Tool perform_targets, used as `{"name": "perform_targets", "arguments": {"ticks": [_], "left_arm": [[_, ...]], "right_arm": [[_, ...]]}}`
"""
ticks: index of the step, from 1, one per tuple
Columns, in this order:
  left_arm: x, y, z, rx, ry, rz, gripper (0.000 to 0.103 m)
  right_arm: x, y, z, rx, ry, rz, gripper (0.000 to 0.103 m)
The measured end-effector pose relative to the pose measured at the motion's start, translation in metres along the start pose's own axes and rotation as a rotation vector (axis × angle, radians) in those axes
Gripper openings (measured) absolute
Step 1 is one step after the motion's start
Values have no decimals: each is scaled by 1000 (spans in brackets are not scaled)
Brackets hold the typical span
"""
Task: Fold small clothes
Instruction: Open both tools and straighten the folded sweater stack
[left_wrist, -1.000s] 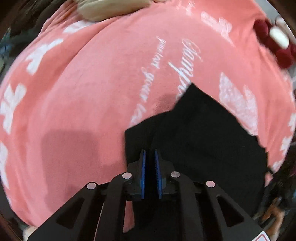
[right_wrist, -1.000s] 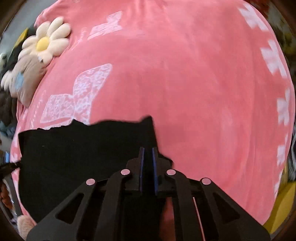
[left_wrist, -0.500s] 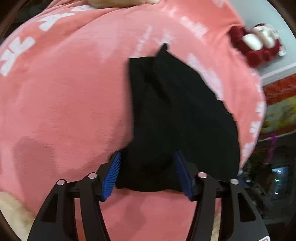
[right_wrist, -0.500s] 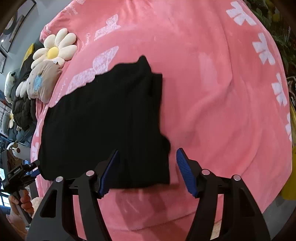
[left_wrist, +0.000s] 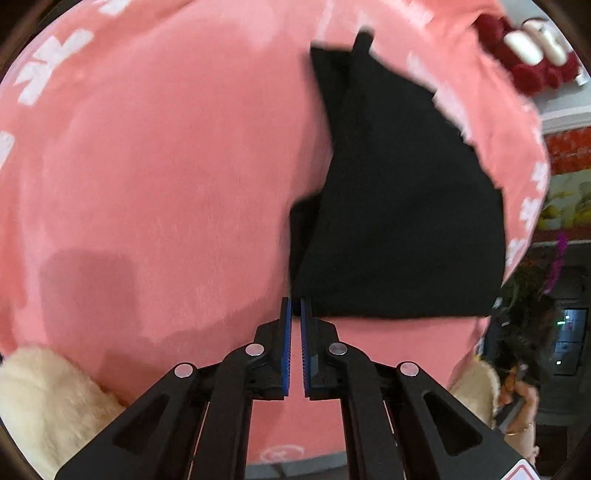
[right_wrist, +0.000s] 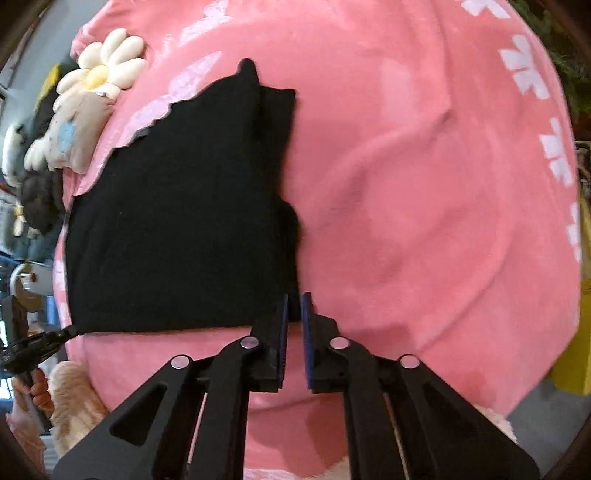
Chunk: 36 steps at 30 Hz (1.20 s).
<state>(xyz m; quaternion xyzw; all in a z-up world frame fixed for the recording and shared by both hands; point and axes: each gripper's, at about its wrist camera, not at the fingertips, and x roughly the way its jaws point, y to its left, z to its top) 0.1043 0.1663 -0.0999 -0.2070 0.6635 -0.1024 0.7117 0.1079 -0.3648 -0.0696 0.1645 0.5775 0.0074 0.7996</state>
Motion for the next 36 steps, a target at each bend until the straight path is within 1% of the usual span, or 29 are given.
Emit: {"name": "perform_targets", "arguments": {"ticks": [1, 2, 3, 4, 7, 8, 9, 10, 11, 12, 13, 14, 15, 16, 18, 19, 20, 21, 22, 23, 24, 25, 26, 27, 29, 30, 32, 34, 36], "left_arm": [[-3, -6, -2, 21, -24, 43, 14], [-6, -11, 0, 29, -41, 66, 43], [-14, -15, -1, 32, -77, 93, 55], [-22, -19, -1, 31, -123, 110, 59], [-47, -38, 5, 72, -226, 156, 59], [-56, -49, 11, 98, -270, 163, 61], [-61, -57, 16, 122, -297, 169, 64], [-64, -68, 23, 143, -323, 183, 73], [-63, -80, 34, 160, -342, 194, 77], [-58, -88, 46, 173, -347, 201, 78], [-50, -95, 58, 184, -343, 216, 78], [-38, -99, 70, 186, -326, 238, 78], [-27, -100, 79, 178, -304, 264, 77], [-13, -98, 90, 162, -268, 283, 76], [5, -93, 105, 137, -213, 290, 76], [14, -90, 109, 118, -196, 301, 76], [22, -86, 112, 104, -173, 302, 77], [29, -80, 115, 82, -155, 288, 79], [32, -76, 116, 66, -160, 271, 80], [31, -75, 117, 57, -165, 267, 80], [27, -76, 116, 53, -174, 264, 79], [25, -77, 115, 58, -181, 269, 79], [22, -79, 114, 64, -186, 283, 78], [17, -83, 111, 82, -201, 296, 77], [11, -89, 105, 110, -218, 308, 77], [8, -96, 101, 126, -224, 317, 77], [3, -105, 90, 155, -232, 322, 77], [2, -114, 82, 181, -222, 331, 77], [0, -121, 72, 208, -225, 329, 77]], "right_arm": [[-6, 2, 1, 1, -22, 4, 28], [-13, 5, 3, 3, -53, 9, 49], [-16, 8, 6, -1, -76, 9, 52], [-20, 11, 9, -10, -95, 14, 52], [-26, 28, 31, -44, -153, 38, 50], [-25, 35, 43, -58, -165, 54, 44], [-22, 38, 53, -64, -171, 59, 42], [-17, 43, 66, -68, -178, 53, 42], [-5, 48, 78, -75, -170, 45, 42], [9, 51, 87, -77, -140, 25, 42], [32, 52, 96, -73, -67, -7, 42], [43, 52, 98, -67, -29, -11, 31], [49, 52, 99, -62, -6, 9, 5], [46, 52, 99, -59, -12, 9, 5], [27, 46, 96, -45, -74, -2, 5], [30, 37, 93, -36, -79, -40, 5], [42, 29, 91, -36, -40, -68, 5], [55, 20, 88, -28, 7, -69, 7], [57, 15, 87, -6, 5, -42, 7], [48, 16, 88, 4, -25, -31, 8], [37, 20, 89, -6, -58, -44, 8], [27, 26, 90, -17, -96, -53, 9], [14, 34, 88, -27, -133, -32, 10], [9, 40, 87, -36, -147, -19, 10], [9, 53, 81, -73, -150, -17, 10], [20, 58, 76, -106, -116, -29, 10], [54, 59, 67, -155, -13, -105, 9], [48, 59, 64, -111, -43, -90, 11], [20, 72, 63, -113, -119, -59, 11]]}}
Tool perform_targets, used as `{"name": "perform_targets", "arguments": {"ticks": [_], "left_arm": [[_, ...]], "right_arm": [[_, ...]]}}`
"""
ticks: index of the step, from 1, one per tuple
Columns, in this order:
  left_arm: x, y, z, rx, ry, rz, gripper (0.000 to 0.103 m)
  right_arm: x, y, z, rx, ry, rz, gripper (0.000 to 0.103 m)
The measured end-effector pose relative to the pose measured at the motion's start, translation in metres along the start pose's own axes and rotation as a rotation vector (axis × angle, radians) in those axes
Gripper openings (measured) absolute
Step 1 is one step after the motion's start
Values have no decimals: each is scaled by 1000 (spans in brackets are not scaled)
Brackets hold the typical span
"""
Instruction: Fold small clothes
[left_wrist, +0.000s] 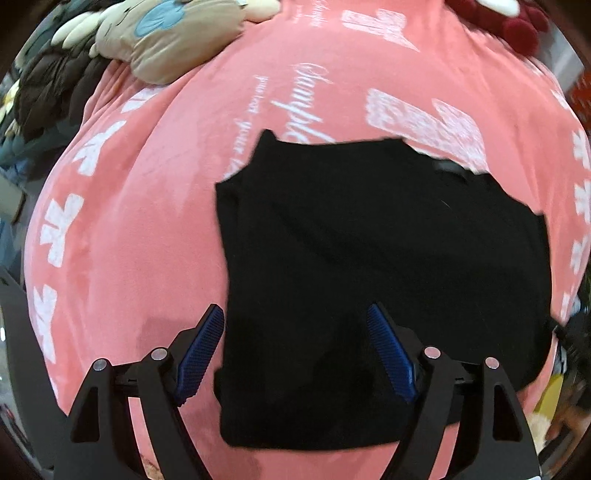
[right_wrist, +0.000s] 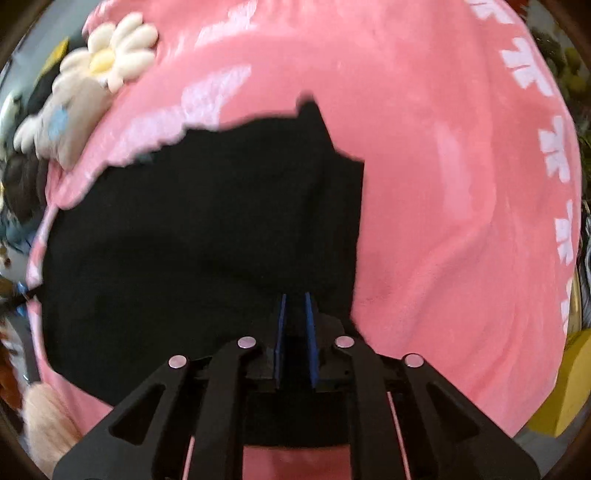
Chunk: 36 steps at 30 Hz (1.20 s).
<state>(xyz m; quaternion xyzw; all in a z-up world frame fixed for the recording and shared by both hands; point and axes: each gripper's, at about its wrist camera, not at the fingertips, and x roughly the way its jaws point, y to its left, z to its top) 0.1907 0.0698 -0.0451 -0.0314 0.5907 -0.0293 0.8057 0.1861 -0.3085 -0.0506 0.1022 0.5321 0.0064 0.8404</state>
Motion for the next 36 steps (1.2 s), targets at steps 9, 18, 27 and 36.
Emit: {"name": "perform_targets", "arguments": {"ticks": [9, 18, 27, 36], "left_arm": [[3, -16, -31, 14, 40, -9, 77], [4, 14, -57, -67, 87, 12, 77], [21, 86, -80, -438, 127, -243, 78], [31, 67, -72, -341, 71, -341, 65]], "right_arm": [[2, -4, -28, 57, 54, 19, 12], [-12, -38, -58, 139, 73, -1, 27], [-11, -46, -73, 187, 63, 43, 64], [18, -43, -66, 271, 111, 138, 44]]}}
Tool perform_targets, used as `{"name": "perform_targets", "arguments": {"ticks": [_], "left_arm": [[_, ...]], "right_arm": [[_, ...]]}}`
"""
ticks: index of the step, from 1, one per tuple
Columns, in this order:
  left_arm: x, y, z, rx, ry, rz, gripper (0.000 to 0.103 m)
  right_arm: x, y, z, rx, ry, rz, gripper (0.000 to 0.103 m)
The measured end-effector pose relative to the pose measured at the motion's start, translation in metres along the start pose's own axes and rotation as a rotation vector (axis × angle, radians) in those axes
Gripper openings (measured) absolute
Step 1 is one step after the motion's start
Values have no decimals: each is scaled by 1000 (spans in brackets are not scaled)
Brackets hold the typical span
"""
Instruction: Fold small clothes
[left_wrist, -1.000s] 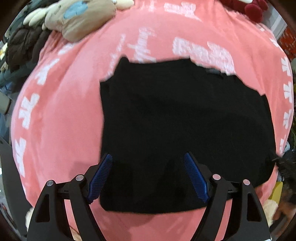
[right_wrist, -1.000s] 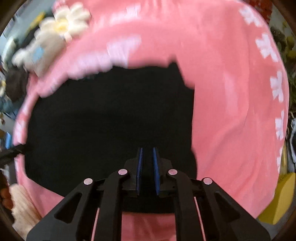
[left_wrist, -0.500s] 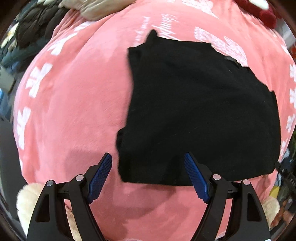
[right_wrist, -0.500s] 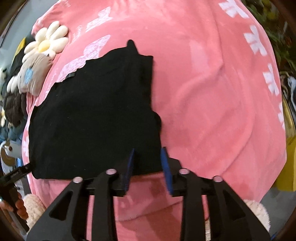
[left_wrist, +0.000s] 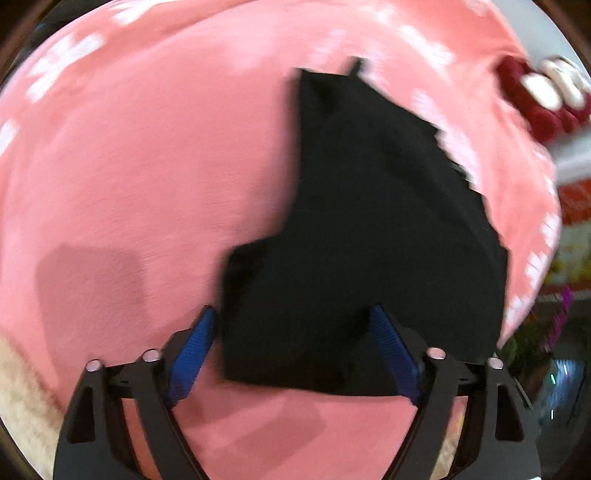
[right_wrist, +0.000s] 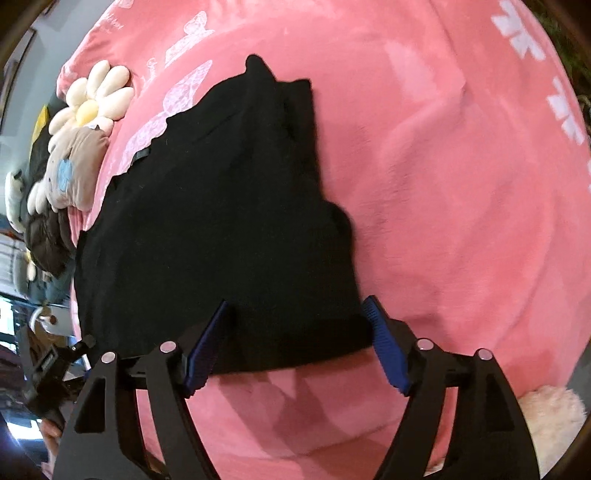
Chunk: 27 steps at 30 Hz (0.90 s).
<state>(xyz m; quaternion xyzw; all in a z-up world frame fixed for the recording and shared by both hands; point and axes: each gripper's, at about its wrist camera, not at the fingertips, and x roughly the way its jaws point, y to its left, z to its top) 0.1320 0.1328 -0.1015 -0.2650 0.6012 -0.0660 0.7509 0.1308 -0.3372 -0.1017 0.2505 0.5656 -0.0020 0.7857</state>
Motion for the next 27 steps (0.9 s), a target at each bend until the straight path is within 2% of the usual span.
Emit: {"name": "perform_targets", "arguments": {"ticks": [1, 2, 5, 8, 11, 13, 16, 19, 22, 24, 25, 27], "left_arm": [[2, -6, 1, 28, 7, -18, 37], [6, -11, 3, 48, 48, -49, 11], [-5, -12, 6, -9, 57, -129, 9], [-37, -24, 10, 0, 4, -189, 9], [-66, -68, 13, 124, -61, -195, 8], [-76, -111, 14, 214, -80, -228, 7], [-76, -185, 9, 368, -70, -280, 6], [-52, -257, -28, 537, -15, -297, 6], [-6, -297, -70, 650, 87, -262, 7], [32, -298, -99, 695, 158, -170, 13], [51, -295, -109, 690, 179, -109, 18], [70, -279, -122, 617, 199, -43, 19]], "right_arm": [[0, 3, 1, -9, 5, 16, 27], [-1, 6, 3, -6, 19, 43, 13], [-20, 19, 4, -68, -2, 24, 12], [-37, 24, 2, -119, -18, 11, 12], [-38, 23, -1, -161, -20, -15, 16], [-36, 13, -2, -128, -20, -5, 18], [-45, -2, -3, -82, -47, 4, 21], [-59, -18, -4, -70, -81, -20, 21], [-74, -38, -3, -43, -103, -19, 23], [-80, -52, -1, -19, -117, -19, 31], [-83, -58, 0, -8, -122, -16, 33], [-88, -66, 2, 6, -128, 10, 37]]}}
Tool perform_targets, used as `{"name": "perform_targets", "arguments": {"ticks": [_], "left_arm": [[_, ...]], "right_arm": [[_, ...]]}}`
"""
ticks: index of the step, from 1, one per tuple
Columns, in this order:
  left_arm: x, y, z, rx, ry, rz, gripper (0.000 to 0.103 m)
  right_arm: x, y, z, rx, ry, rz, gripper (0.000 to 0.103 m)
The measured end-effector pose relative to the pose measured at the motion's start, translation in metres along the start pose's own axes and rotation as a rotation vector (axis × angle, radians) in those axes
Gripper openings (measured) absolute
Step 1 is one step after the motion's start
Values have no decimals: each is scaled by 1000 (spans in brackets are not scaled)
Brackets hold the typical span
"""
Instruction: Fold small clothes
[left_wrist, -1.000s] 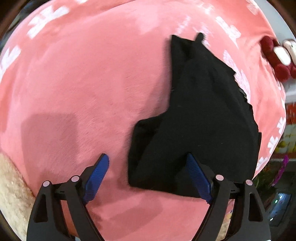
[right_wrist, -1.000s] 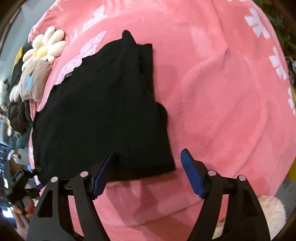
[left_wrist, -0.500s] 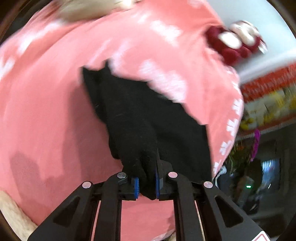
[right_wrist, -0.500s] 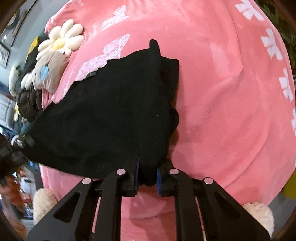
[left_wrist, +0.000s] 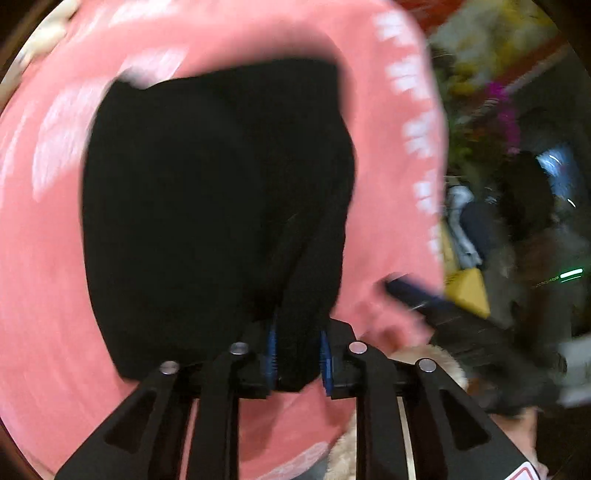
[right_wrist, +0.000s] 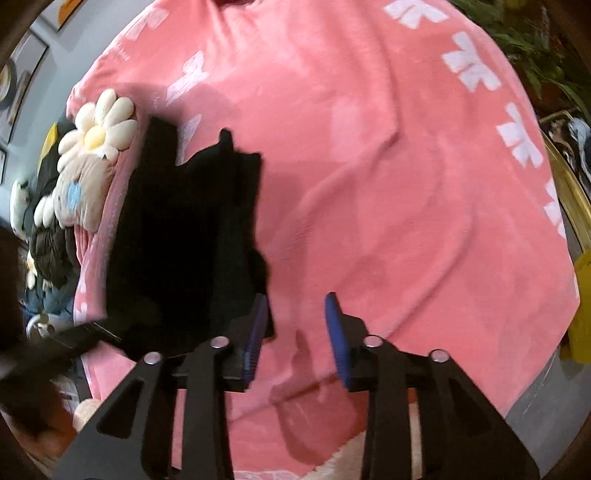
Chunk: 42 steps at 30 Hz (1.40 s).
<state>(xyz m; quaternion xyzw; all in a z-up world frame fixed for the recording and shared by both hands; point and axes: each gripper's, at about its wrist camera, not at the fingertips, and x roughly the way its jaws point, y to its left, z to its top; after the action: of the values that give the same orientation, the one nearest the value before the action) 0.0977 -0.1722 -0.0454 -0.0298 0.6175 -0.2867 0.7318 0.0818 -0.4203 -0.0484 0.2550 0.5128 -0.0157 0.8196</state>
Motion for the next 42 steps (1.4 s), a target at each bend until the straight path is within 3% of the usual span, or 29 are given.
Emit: {"name": "perform_targets", "arguments": {"ticks": [2, 3, 5, 7, 10, 13, 15, 17, 19, 20, 21, 22, 23, 25, 28, 30, 32, 34, 35, 36, 38, 41, 42], "left_arm": [[-4, 12, -15, -90, -14, -41, 36], [-10, 14, -19, -103, -32, -53, 39], [-25, 18, -28, -98, -78, -16, 52], [-44, 26, -37, -73, -126, 51, 58], [-61, 40, -43, -75, -145, 101, 59], [-76, 56, -50, -120, -148, 121, 62], [-79, 58, -51, -146, -152, 125, 62], [-80, 68, -51, -165, -155, 128, 62], [-88, 75, -56, -180, -159, 126, 62], [-90, 77, -58, -185, -161, 123, 62], [-95, 81, -62, -189, -161, 121, 62], [-95, 82, -63, -194, -160, 122, 62], [-96, 83, -64, -198, -157, 123, 62], [-101, 89, -66, -205, -157, 120, 62], [-102, 91, -66, -210, -170, 127, 64], [-101, 93, -66, -216, -170, 122, 64], [-97, 94, -64, -220, -160, 123, 64], [-92, 94, -63, -224, -145, 122, 64], [-91, 93, -62, -225, -140, 119, 64], [-90, 93, -62, -225, -134, 117, 64], [-89, 93, -59, -218, -134, 103, 67], [-89, 96, -54, -221, -146, 91, 68], [-88, 96, -53, -221, -145, 91, 68]], "right_arm": [[-3, -2, 2, 0, -4, 29, 40], [-3, 0, 3, -4, 0, 54, 42], [2, 5, 5, -3, 14, 101, 43], [7, 11, 6, 7, 29, 144, 45], [17, 30, 8, 13, 58, 212, 45], [34, 47, 8, -30, 68, 159, 53], [43, 40, 17, 1, 57, 105, 57], [48, 31, 32, 62, 29, 92, 64], [59, 30, 48, 75, 43, 90, 65], [71, 33, 57, 67, 78, 115, 57], [81, 36, 62, 58, 110, 136, 25], [86, 41, 66, 45, 142, 135, 16], [77, 58, 73, -10, 119, 107, 11], [51, 95, 82, -149, 54, 132, 7], [-4, 149, 95, -302, -32, 289, 7], [-23, 165, 101, -370, -77, 317, 7], [-1, 154, 102, -367, -46, 244, 9], [58, 119, 95, -348, 56, 30, 24], [76, 105, 90, -326, 99, -69, 25], [88, 86, 83, -274, 142, -115, 25], [71, 66, 72, -180, 108, -2, 26], [41, 63, 54, -152, 52, 59, 29], [36, 65, 48, -157, 55, 67, 36]]}}
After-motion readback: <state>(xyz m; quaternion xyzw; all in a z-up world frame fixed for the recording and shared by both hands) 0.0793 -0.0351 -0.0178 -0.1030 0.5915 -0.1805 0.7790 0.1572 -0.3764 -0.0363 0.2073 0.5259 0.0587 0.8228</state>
